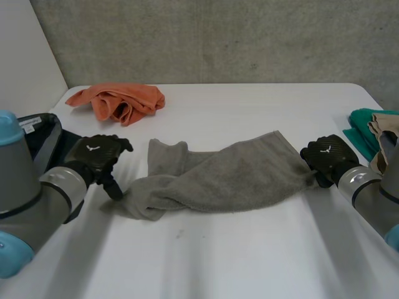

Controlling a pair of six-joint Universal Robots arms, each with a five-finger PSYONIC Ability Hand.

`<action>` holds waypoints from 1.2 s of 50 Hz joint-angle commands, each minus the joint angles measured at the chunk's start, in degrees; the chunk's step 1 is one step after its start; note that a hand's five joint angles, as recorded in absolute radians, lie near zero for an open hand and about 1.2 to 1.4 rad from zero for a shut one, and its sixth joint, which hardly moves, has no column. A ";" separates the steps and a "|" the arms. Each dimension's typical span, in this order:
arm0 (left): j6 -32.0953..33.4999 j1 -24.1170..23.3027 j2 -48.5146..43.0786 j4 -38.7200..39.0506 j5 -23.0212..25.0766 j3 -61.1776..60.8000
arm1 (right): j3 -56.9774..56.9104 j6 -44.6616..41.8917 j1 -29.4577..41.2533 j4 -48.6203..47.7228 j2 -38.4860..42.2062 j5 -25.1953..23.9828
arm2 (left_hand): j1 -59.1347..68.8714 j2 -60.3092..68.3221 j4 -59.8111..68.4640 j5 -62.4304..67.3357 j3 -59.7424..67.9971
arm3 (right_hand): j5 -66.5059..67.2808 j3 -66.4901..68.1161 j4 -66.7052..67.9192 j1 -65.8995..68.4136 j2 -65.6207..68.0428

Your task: Fold the laundry.

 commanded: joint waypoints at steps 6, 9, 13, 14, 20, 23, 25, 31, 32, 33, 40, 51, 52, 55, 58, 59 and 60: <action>-5.72 6.13 -10.29 -0.42 14.26 3.50 | 1.23 0.29 -1.04 1.34 -1.24 -2.77 | 2.36 2.93 3.10 3.61 2.67 | 13.64 11.65 11.25 15.18 12.44; -6.07 5.86 -13.46 -0.51 14.17 5.08 | 1.50 0.29 -1.39 1.34 -1.59 -3.13 | 3.03 3.60 3.77 4.28 3.34 | 13.64 11.65 11.25 15.18 12.44; -6.07 4.28 -16.71 -0.34 12.68 7.28 | 1.76 0.11 -1.83 1.34 -2.21 -3.57 | 3.54 4.10 4.27 4.78 3.84 | 13.64 11.65 11.25 15.18 12.44; -6.07 4.02 -17.41 -0.25 12.16 7.80 | 1.85 0.03 -1.91 1.34 -2.30 -3.65 | 4.37 4.94 5.11 5.62 4.68 | 13.64 11.65 11.25 15.18 12.44; -5.72 1.82 -21.46 -0.60 6.80 12.29 | 2.37 0.03 -2.18 1.43 -3.00 -4.18 | 32.21 32.78 32.95 33.46 32.52 | 13.64 11.65 11.25 15.18 12.44; -5.63 0.68 -21.29 -1.48 4.34 13.60 | 2.81 -0.06 -2.27 1.60 -3.61 -4.79 | 60.62 61.19 61.36 61.87 60.92 | 13.64 11.65 11.25 15.18 12.44; -5.63 0.07 -20.59 -1.92 3.02 14.22 | 3.08 -0.15 -2.35 1.95 -4.23 -5.15 | 60.71 61.28 61.45 61.96 61.02 | 13.64 11.65 11.25 15.18 12.44; -4.23 -1.52 -14.89 -3.24 -0.94 15.46 | 3.25 -6.96 -2.70 10.71 -8.96 -7.69 | 60.71 61.28 61.45 61.96 61.02 | 13.64 11.65 11.25 15.18 12.44; -3.70 -1.52 -13.91 -3.24 -1.21 15.46 | 3.52 -9.61 -3.05 13.36 -9.67 -8.22 | 60.71 61.28 61.45 61.96 61.02 | 13.64 11.65 11.25 15.18 12.44; -3.00 -1.52 -12.95 -3.15 -1.47 15.37 | 3.69 -12.95 -3.84 16.25 -10.29 -8.57 | 60.71 61.28 61.45 61.96 61.02 | 13.64 11.65 11.25 15.18 12.44; 5.08 -1.78 -6.44 -2.10 -2.00 14.49 | 3.87 -41.46 -9.30 41.15 -11.26 -9.45 | 60.71 61.28 61.45 61.96 61.02 | 6.63 4.63 4.23 8.17 5.42; 11.51 -5.56 0.94 -1.48 -2.09 13.52 | -8.60 -8.72 -2.89 24.12 -9.94 -10.25 | 60.71 61.28 61.45 61.96 61.02 | -56.36 -58.35 -58.75 -54.82 -57.56; 11.51 -5.82 1.65 -1.48 -2.00 13.61 | -9.31 -6.93 -2.27 23.67 -9.86 -10.33 | 60.71 61.28 61.45 61.96 61.02 | -56.36 -58.35 -58.75 -54.82 -57.56; 11.51 -7.14 5.16 -1.39 -1.91 13.87 | -12.12 -1.74 0.89 22.61 -8.80 -10.51 | 60.71 61.28 61.45 61.96 61.02 | -56.36 -58.35 -58.75 -54.82 -57.56; 11.86 -9.07 9.55 -0.61 -1.56 14.05 | -16.15 0.72 5.54 22.52 -4.69 -10.25 | 60.71 61.28 61.45 61.96 61.02 | -56.36 -58.35 -58.75 -54.82 -57.56; 11.86 -9.43 10.43 -0.51 -1.39 13.96 | -17.04 0.99 6.34 22.61 -3.63 -10.16 | 60.71 61.28 61.45 61.96 61.02 | -56.36 -58.35 -58.75 -54.82 -57.56; 12.21 -10.04 12.01 0.01 -0.95 13.61 | -18.96 1.52 7.83 22.70 -1.27 -10.16 | 60.71 61.28 61.45 61.96 61.02 | -56.36 -58.35 -58.75 -54.82 -57.56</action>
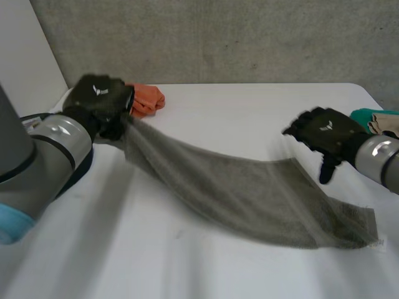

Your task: Fold the laundry.

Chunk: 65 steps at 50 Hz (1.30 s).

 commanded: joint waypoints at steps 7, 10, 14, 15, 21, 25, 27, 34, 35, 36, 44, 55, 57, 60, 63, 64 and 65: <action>3.35 -5.15 13.64 3.27 4.76 -2.47 | -16.02 10.62 12.57 0.45 19.62 0.10 | 13.22 11.63 11.30 14.08 11.86 | -2.88 -1.79 -2.00 -2.83 -1.97; 4.41 -5.50 15.49 4.93 6.35 -4.05 | -19.45 12.55 13.98 -0.33 25.16 0.45 | 13.22 11.63 11.30 14.08 11.86 | 3.62 4.72 4.51 3.68 4.54; 4.85 -5.33 16.55 7.92 7.67 -6.60 | -23.05 15.19 15.03 -2.26 30.79 1.59 | 13.22 11.63 11.30 14.08 11.86 | 34.61 35.71 35.50 34.67 35.53; 4.94 -5.15 16.64 8.71 7.84 -7.05 | -23.68 15.64 15.21 -2.79 31.59 1.77 | 13.22 11.63 11.30 14.08 11.86 | 43.62 44.71 44.51 43.67 44.54; 5.03 -2.87 16.46 13.02 8.81 -9.51 | -27.72 17.13 15.13 -6.22 32.05 5.27 | 13.22 11.63 11.30 14.08 11.86 | 67.12 68.21 68.00 67.17 68.03; 5.47 0.64 14.37 15.39 9.25 -8.29 | -29.04 19.15 13.81 -13.24 25.02 11.16 | 13.22 11.63 11.30 14.08 11.86 | 67.12 68.21 68.00 67.17 68.03; 5.73 1.88 12.78 16.36 9.08 -6.53 | -29.57 20.47 13.19 -20.44 20.63 13.54 | 13.22 11.63 11.30 14.08 11.86 | 67.12 68.21 68.00 67.17 68.03; 6.53 6.36 2.85 20.94 5.48 8.49 | -29.92 21.79 11.96 -40.05 11.04 18.38 | 13.22 11.63 11.30 14.08 11.86 | 67.12 68.21 68.00 67.17 68.03; 6.44 6.62 2.06 21.29 4.69 9.98 | -30.01 21.71 11.96 -40.50 10.51 18.29 | 13.22 11.63 11.30 14.08 11.86 | 67.12 68.21 68.00 67.17 68.03; 6.44 6.89 1.35 21.47 3.99 11.57 | -30.01 21.62 11.79 -40.59 10.07 18.12 | 13.22 11.63 11.30 14.08 11.86 | 67.12 68.21 68.00 67.17 68.03; 3.89 6.37 -0.85 20.24 1.25 14.49 | -26.15 21.00 10.99 -35.32 9.45 13.99 | 13.22 11.63 11.30 14.08 11.86 | 67.12 68.21 68.00 67.17 68.03; 5.65 4.60 1.78 19.88 2.05 -14.41 | -2.96 12.83 8.80 -31.10 7.43 10.30 | 13.22 11.63 11.30 14.08 11.86 | 67.12 68.21 68.00 67.17 68.03; 5.73 4.34 2.05 21.11 2.13 -20.63 | 2.74 10.56 8.36 -29.96 7.52 7.67 | 13.22 11.63 11.30 14.08 11.86 | 67.12 68.21 68.00 67.17 68.03; 5.65 4.25 1.52 22.78 2.48 -25.67 | 7.15 9.05 7.57 -29.52 8.31 4.59 | 13.22 11.63 11.30 14.08 11.86 | 67.12 68.21 68.00 67.17 68.03; 5.65 4.08 -0.58 25.77 3.36 -29.11 | 9.63 8.26 6.16 -28.99 10.59 1.51 | 13.22 11.63 11.30 14.08 11.86 | 67.12 68.21 68.00 67.17 68.03; 5.65 4.08 -1.28 26.30 3.54 -29.46 | 9.71 8.34 5.81 -28.82 11.29 1.07 | 13.22 11.63 11.30 14.08 11.86 | 67.12 68.21 68.00 67.17 68.03; 5.91 4.08 -2.51 27.34 3.63 -29.55 | 9.28 8.95 5.11 -28.29 12.43 0.72 | 13.22 11.63 11.30 14.08 11.86 | 67.12 68.21 68.00 67.17 68.03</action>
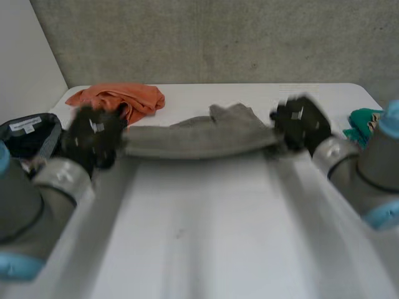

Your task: Fold the laundry.

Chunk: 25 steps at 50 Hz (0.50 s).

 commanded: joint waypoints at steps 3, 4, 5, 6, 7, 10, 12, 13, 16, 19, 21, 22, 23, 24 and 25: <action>0.02 0.30 -5.11 5.46 1.01 -5.56 | 2.19 2.33 -4.18 3.55 6.01 -4.56 | 13.22 11.32 11.04 14.08 11.56 | -1.07 -2.88 -3.30 0.82 -2.01; 0.02 0.38 -5.29 5.37 1.01 -5.38 | 1.48 3.66 -4.53 4.35 6.45 -4.47 | 13.22 11.32 11.04 14.08 11.56 | -6.03 -7.84 -8.25 -4.13 -6.96; -0.07 0.47 -5.29 5.20 0.92 -5.12 | 0.69 5.06 -4.97 5.23 6.81 -4.55 | 13.22 11.32 11.04 14.08 11.56 | -8.41 -10.22 -10.63 -6.51 -9.34; -0.16 0.56 -5.46 5.11 0.92 -4.94 | -0.19 6.56 -5.33 6.37 7.16 -4.55 | 13.22 11.32 11.04 14.08 11.56 | -9.60 -11.41 -11.82 -7.70 -10.53; -0.25 0.65 -5.72 4.84 0.66 -4.50 | -1.94 9.70 -6.11 8.64 7.86 -4.38 | 13.22 11.32 11.04 14.08 11.56 | -13.44 -15.25 -15.66 -11.54 -14.37; -0.51 1.09 -6.51 4.58 0.39 -3.89 | -4.24 14.21 -7.35 12.08 8.91 -4.47 | 13.22 11.32 11.04 14.08 11.56 | -24.22 -26.03 -26.45 -22.33 -25.15; -0.60 1.26 -6.78 4.40 0.30 -3.80 | -6.26 17.20 -8.40 15.16 9.62 -4.73 | 13.22 11.32 11.04 14.08 11.56 | -24.24 -26.06 -26.47 -22.35 -25.18; -0.69 1.35 -6.87 4.23 0.30 -3.88 | -6.79 17.82 -8.75 15.95 9.88 -4.73 | 13.22 11.32 11.04 14.08 11.56 | -24.08 -25.89 -26.30 -22.18 -25.01; -1.04 1.44 -7.40 3.79 0.39 -4.06 | -8.20 17.74 -9.81 18.68 10.24 -4.47 | 13.22 11.32 11.04 14.08 11.56 | -23.91 -25.72 -26.13 -22.01 -24.84; -1.48 1.44 -7.66 3.09 0.30 -4.32 | -8.64 16.24 -10.51 18.95 10.24 -4.47 | 13.22 11.32 11.04 14.08 11.56 | -21.22 -23.04 -23.45 -19.33 -22.16; -1.74 1.53 -7.66 2.56 0.30 -4.50 | -8.81 15.01 -10.95 18.42 10.32 -4.29 | 13.22 11.32 11.04 14.08 11.56 | -20.21 -22.02 -22.43 -18.31 -21.14; -1.83 1.62 -7.57 2.30 0.30 -4.59 | -8.81 14.66 -10.95 18.16 10.41 -4.20 | 13.22 11.32 11.04 14.08 11.56 | -20.04 -21.85 -22.27 -18.15 -20.97; -2.09 1.79 -7.49 1.86 0.30 -4.68 | -8.99 13.79 -10.87 17.63 10.93 -4.03 | 13.22 11.32 11.04 14.08 11.56 | -19.87 -21.69 -22.10 -17.98 -20.81; -2.18 1.88 -7.48 1.68 0.30 -4.59 | -9.16 13.34 -10.87 17.28 11.20 -3.94 | 13.22 11.32 11.04 14.08 11.56 | -19.87 -21.68 -22.10 -17.98 -20.80; -2.18 2.05 -7.40 1.42 0.30 -4.68 | -9.34 12.90 -10.78 17.02 11.64 -3.76 | 13.22 11.32 11.04 14.08 11.56 | -19.87 -21.68 -22.10 -17.98 -20.80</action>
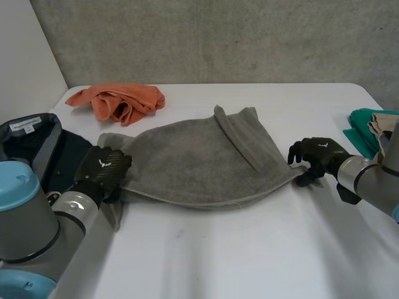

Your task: Fold the laundry.

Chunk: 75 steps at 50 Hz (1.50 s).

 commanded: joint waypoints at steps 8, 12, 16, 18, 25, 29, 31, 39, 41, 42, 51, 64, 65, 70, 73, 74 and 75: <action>-1.79 2.13 1.35 -4.02 -0.70 -1.09 | -2.08 -6.75 0.05 -2.18 4.21 2.39 | -4.38 -6.29 -6.55 -3.51 -6.03 | 40.07 40.30 40.72 39.96 39.86; -2.58 2.31 1.44 -5.86 -2.54 -1.36 | -1.20 -6.66 -0.12 -2.18 3.17 2.13 | -26.77 -28.68 -28.95 -25.91 -28.43 | 40.08 40.30 40.72 39.96 39.86; -3.90 2.31 1.18 -8.67 -6.05 -1.18 | 0.38 -6.66 -0.30 -2.71 0.35 1.42 | -38.38 -40.29 -40.56 -37.52 -40.04 | 40.08 40.30 40.72 39.96 39.86; -4.86 2.14 0.92 -10.34 -7.90 -0.92 | 0.73 -6.92 -0.47 -2.97 -0.97 1.42 | -39.08 -40.98 -41.25 -38.21 -40.73 | 40.08 40.30 40.72 39.96 39.86; -7.24 2.40 0.48 -12.54 -9.31 -0.83 | 2.14 -8.77 -0.65 -2.97 -3.95 1.42 | -38.58 -40.49 -40.75 -37.71 -40.23 | 40.08 40.30 40.72 39.96 39.86; -8.73 2.75 0.30 -12.37 -8.09 -0.66 | 3.36 -9.38 -0.74 -2.80 -5.71 1.16 | -13.35 -15.26 -15.53 -12.49 -15.01 | 40.08 40.30 40.72 39.96 39.86; -9.43 3.19 0.47 -12.37 -7.12 -0.57 | 3.81 -9.47 -0.65 -2.53 -6.68 1.07 | 10.09 8.18 7.92 10.95 8.43 | 40.08 40.30 40.72 39.96 39.86; -9.18 6.26 11.17 -17.72 -5.36 0.66 | 3.11 -13.86 -3.63 5.28 -17.65 -0.07 | 13.22 11.31 11.04 14.08 11.56 | 40.08 40.30 40.72 39.96 39.86; -7.86 7.14 18.38 -21.76 -5.27 2.24 | 1.62 -17.46 -5.56 9.14 -22.75 -0.86 | 13.22 11.31 11.04 14.08 11.56 | 40.08 40.30 40.72 39.96 39.86; -7.42 7.49 20.58 -23.25 -5.09 3.03 | 0.92 -18.69 -6.18 10.38 -24.33 -1.21 | 13.22 11.31 11.04 14.08 11.56 | 40.08 40.30 40.72 39.96 39.86; 3.30 10.39 33.18 -43.99 0.88 16.91 | -8.75 -28.80 -10.67 29.27 -33.40 -2.88 | 13.22 11.31 11.04 14.08 11.56 | 40.08 40.30 40.72 39.96 39.86; 10.95 10.40 5.26 -47.81 1.41 27.98 | -11.21 -38.66 -3.12 36.41 -19.63 2.29 | 13.22 11.31 11.04 14.08 11.56 | 40.08 40.30 40.72 39.96 39.86; 11.21 9.96 3.31 -46.48 1.50 29.04 | -11.57 -38.30 -2.41 35.80 -18.12 3.08 | 13.22 11.31 11.04 14.08 11.56 | 40.08 40.30 40.72 39.96 39.86; 12.80 7.50 -6.10 -35.24 2.20 38.00 | -16.48 -32.43 2.25 28.16 -11.00 7.22 | 13.22 11.31 11.04 14.08 11.56 | 40.08 40.30 40.72 39.96 39.86; 12.45 7.41 -9.71 -26.28 2.82 45.20 | -21.75 -24.79 3.65 18.94 -8.53 9.50 | 13.22 11.31 11.04 14.08 11.56 | 40.08 40.30 40.72 39.96 39.86; 12.19 7.41 -10.24 -24.08 2.82 47.14 | -23.16 -22.59 3.83 16.13 -8.27 10.03 | 13.22 11.31 11.04 14.08 11.56 | 40.08 40.30 40.72 39.96 39.86; 11.23 7.32 -10.77 -19.45 3.08 50.20 | -25.43 -17.78 3.92 10.01 -8.27 11.17 | 13.22 11.31 11.04 14.08 11.56 | 40.08 40.30 40.72 39.96 39.86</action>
